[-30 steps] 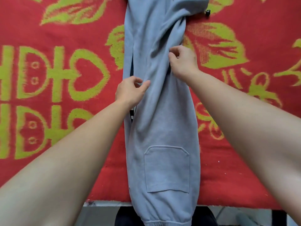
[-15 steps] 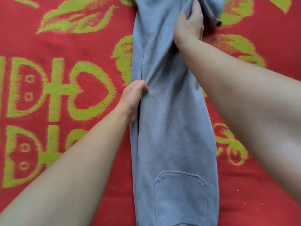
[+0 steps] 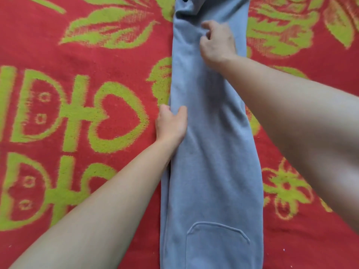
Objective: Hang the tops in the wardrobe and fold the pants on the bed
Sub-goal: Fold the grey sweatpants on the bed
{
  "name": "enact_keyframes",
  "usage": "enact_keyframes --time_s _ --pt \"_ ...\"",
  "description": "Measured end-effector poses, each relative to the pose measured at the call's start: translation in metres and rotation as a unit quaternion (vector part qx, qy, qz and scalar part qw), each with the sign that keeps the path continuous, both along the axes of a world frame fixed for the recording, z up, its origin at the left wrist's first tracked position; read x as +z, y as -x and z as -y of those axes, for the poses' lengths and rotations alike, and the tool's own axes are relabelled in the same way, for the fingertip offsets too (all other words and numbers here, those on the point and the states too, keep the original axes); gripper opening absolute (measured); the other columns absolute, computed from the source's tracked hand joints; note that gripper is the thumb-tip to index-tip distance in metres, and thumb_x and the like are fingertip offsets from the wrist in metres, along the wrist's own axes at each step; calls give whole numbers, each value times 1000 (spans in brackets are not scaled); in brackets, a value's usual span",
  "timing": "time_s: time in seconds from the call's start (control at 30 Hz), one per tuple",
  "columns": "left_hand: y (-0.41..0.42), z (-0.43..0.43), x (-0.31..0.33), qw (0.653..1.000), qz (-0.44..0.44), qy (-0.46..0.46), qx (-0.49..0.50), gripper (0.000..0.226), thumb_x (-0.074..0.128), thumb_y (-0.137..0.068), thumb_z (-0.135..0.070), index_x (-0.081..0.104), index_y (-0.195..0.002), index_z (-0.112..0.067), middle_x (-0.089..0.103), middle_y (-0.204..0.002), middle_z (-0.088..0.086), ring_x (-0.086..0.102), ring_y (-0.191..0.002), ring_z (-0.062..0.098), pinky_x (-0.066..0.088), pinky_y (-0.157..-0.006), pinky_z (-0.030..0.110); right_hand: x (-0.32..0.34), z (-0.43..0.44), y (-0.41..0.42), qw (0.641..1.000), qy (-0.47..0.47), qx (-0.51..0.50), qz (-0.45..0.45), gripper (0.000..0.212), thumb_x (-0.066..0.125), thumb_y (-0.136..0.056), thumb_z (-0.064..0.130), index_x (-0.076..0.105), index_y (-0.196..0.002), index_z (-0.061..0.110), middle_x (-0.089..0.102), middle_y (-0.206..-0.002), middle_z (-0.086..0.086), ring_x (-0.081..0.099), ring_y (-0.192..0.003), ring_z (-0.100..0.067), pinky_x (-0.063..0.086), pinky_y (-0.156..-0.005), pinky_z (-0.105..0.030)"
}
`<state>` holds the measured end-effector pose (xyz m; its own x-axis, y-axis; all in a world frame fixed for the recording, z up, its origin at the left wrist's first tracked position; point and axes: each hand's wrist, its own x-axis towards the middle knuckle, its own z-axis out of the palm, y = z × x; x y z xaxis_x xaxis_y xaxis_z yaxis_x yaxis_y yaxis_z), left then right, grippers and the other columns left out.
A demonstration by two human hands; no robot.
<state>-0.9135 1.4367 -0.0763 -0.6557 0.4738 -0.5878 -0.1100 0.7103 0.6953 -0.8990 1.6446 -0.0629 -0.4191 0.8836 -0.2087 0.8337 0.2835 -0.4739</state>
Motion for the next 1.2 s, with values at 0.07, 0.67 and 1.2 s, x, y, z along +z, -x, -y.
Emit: enact_keyframes --time_s 0.07,0.67,1.2 --pt "21 -22 -5 996 -82 -4 -45 45 63 -83 -47 54 -111 -12 57 -120 9 47 -117 30 38 -102 42 2 -12 -11 998 -41 -37 39 46 42 -94 26 51 -139 27 44 -141 -8 43 -131 -25 34 -107 -32" --pt "76 -99 -44 994 -82 2 -71 36 57 -62 -68 64 -77 -35 69 -98 -5 53 -110 28 26 -87 30 16 -132 -6 747 407 -224 -476 26 50 -100 20 66 -105 1 71 -109 -21 68 -106 -36 54 -92 -53" --pt "80 -101 -46 998 -21 -4 -60 37 64 -53 -74 65 -79 -48 71 -85 -9 60 -107 25 48 -95 47 1 -127 -19 863 372 -251 -232 35 68 -86 40 71 -111 16 77 -94 -2 75 -85 -20 60 -83 -44"
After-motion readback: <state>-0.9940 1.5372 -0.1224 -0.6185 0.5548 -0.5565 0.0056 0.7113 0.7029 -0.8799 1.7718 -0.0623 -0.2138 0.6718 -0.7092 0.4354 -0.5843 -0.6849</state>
